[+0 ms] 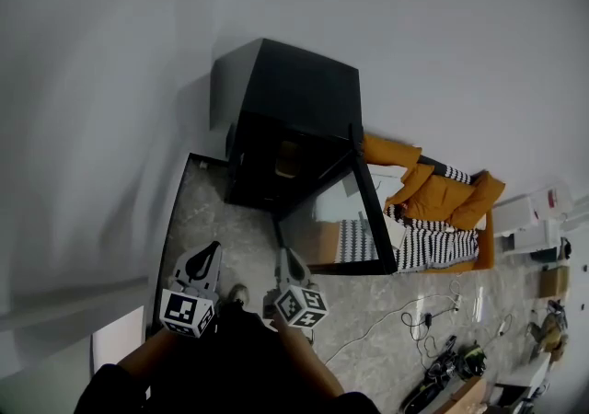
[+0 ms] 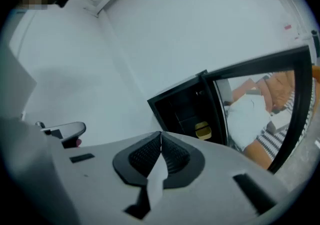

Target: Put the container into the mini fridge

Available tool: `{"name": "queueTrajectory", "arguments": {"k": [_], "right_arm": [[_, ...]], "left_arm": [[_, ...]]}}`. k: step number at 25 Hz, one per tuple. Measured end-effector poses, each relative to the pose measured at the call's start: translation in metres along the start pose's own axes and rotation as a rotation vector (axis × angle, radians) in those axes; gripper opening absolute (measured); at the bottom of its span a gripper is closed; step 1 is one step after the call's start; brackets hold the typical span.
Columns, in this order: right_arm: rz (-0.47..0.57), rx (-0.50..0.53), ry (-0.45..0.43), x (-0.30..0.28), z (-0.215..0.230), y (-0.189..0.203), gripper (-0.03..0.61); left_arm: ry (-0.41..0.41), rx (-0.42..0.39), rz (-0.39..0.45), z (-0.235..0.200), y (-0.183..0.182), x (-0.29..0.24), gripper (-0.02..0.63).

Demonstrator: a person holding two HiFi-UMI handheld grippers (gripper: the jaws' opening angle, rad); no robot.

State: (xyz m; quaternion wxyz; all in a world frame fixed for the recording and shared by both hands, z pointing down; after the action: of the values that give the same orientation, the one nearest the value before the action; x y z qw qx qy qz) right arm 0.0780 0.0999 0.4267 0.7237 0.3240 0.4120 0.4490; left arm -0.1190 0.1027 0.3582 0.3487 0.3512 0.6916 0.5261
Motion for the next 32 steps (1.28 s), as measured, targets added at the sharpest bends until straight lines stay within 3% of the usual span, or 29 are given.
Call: {"name": "queueTrajectory", "arguments": {"k": [8, 16, 32], "right_arm": [[0.086, 0.192, -0.046, 0.037, -0.034, -0.006, 0.003], [0.086, 0.224, -0.089, 0.036, -0.039, 0.004, 0.002], [0.096, 0.264, -0.081, 0.036, -0.044, -0.001, 0.002]], "left_arm": [[0.008, -0.004, 0.004, 0.008, 0.004, 0.01, 0.005], [0.02, -0.015, -0.007, 0.009, 0.012, 0.008, 0.005], [0.031, -0.018, -0.015, 0.01, 0.007, 0.004, 0.005]]}}
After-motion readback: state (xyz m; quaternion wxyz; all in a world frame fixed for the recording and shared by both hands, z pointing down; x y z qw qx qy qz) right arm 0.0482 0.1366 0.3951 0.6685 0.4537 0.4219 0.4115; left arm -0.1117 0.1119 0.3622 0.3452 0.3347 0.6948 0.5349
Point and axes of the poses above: the fingertips, and each gripper's own axes: x backward along the fingers, z to its right, y out of its underside, the point moved 4 cm from there along x, backward along the fingers, and after that the axes turned 2 degrees about z, right-handed, at the moved point
